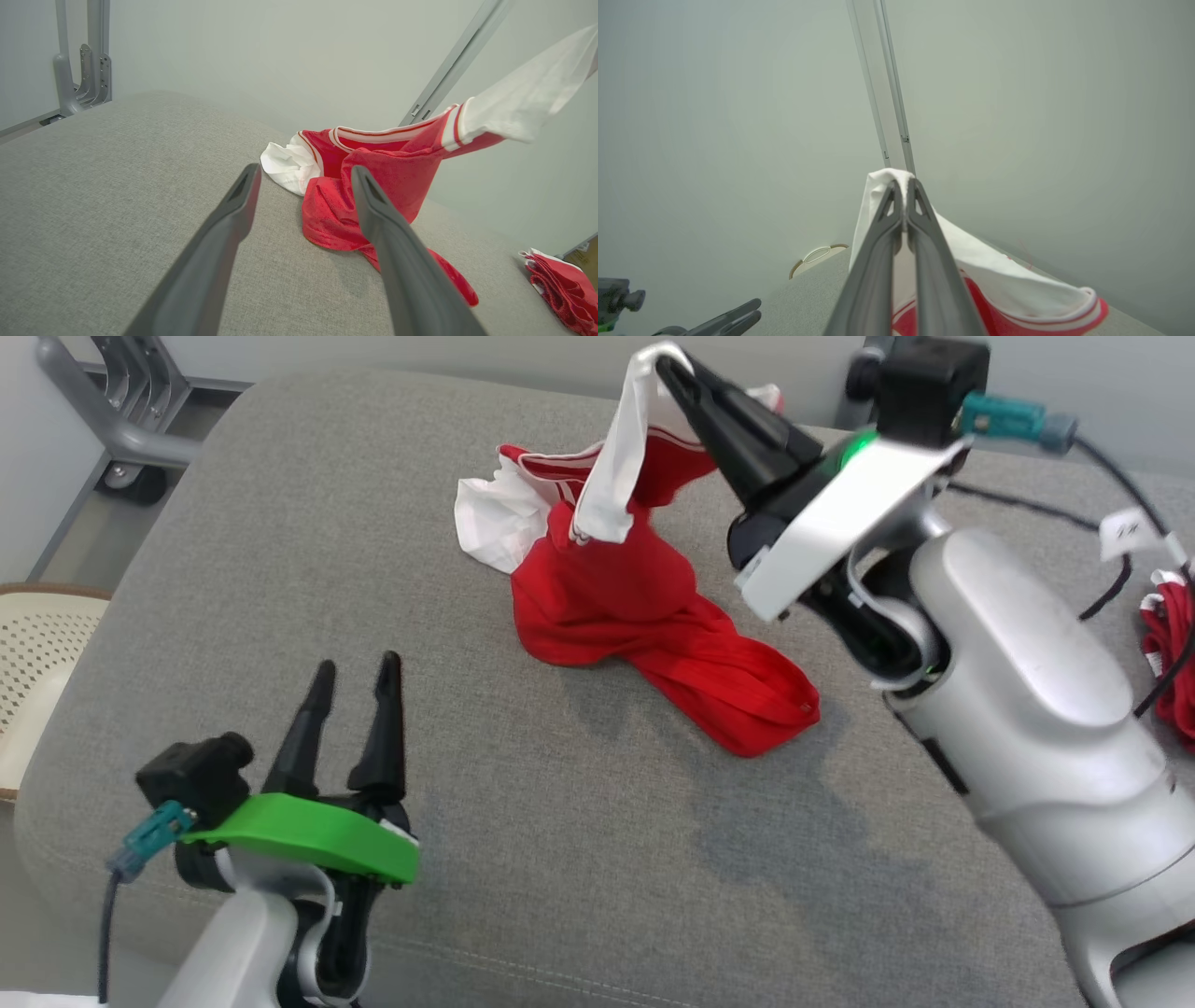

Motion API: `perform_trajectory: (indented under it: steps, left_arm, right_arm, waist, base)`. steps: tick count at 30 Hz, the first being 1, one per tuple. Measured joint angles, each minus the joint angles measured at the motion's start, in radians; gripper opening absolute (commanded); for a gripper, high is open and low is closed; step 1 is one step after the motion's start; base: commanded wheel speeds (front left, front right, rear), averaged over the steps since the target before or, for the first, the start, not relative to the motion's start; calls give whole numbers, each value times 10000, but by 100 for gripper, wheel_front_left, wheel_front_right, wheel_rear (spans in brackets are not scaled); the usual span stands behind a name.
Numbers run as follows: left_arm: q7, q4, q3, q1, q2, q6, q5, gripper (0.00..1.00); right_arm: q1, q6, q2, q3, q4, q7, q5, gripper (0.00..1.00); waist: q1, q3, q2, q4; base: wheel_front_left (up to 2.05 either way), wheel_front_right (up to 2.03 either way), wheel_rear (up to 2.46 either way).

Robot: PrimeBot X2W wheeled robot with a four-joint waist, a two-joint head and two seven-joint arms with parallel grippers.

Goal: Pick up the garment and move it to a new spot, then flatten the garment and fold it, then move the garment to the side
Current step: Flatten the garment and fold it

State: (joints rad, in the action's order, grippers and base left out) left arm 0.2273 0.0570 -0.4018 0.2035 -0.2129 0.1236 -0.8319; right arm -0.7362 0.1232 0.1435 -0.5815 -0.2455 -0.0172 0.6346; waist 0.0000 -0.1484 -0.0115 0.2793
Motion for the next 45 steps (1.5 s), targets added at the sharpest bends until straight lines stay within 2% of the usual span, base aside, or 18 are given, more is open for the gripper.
perform_trajectory:
  steps: [4,10,14,17,21,24,29,34,35,39,45]
  left_arm:
    - [-82,-23,-464,1,479,0,-6,100]
    - [-125,-19,-828,4,940,-4,-10,100]
    - [-194,-21,-940,3,1055,-2,-10,100]
    - [-244,-19,-1045,2,1057,-2,-10,100]
    - [-240,-6,-1080,0,1060,-2,-17,100]
    - [-236,-6,-938,-40,1060,-2,-109,100]
    - [-236,6,-886,-208,1057,-2,-111,100]
    - [-238,-81,-857,-218,1047,-2,-111,100]
    - [-238,-81,-857,-218,1047,-2,-111,100]
    - [-240,-157,-836,-218,1039,-2,-111,100]
    - [-240,-336,-763,-217,1035,-2,-113,100]
  right_arm:
    - [-1178,0,602,295,627,1290,541,0]
    - [-2622,-2,1304,1603,679,3158,1254,0]
    - [-3552,-481,1379,2173,596,4199,1728,0]
    - [-4123,-826,1499,2261,499,4974,1793,0]
    - [-4482,-817,1891,2002,506,5925,1760,0]
    - [-4517,-800,1726,1618,926,6732,2077,0]
    - [-4770,-828,1310,1524,1488,7338,2654,0]
    - [-5366,-1565,1499,1893,1657,7589,2401,0]
    - [-5366,-1565,1499,1893,1657,7589,2401,0]
    - [-5507,-2096,2109,2230,1521,7762,1944,0]
    - [-4959,-2128,3229,2132,1197,8523,1609,0]
  waist:
    - [0,329,0,-37]
    - [0,791,0,35]
    - [0,1026,1,136]
    - [0,1127,0,207]
    - [0,1218,1,253]
    - [0,1323,0,234]
    - [0,1415,0,114]
    - [0,1420,0,-26]
    - [0,1420,0,-26]
    - [0,1328,1,-80]
    - [0,1076,0,-162]
  base:
    - [0,0,0]
    - [0,0,0]
    - [0,0,0]
    - [0,0,0]
    - [0,0,0]
    - [0,0,0]
    - [0,0,0]
    - [0,0,0]
    - [0,0,0]
    - [0,0,0]
    - [0,0,0]
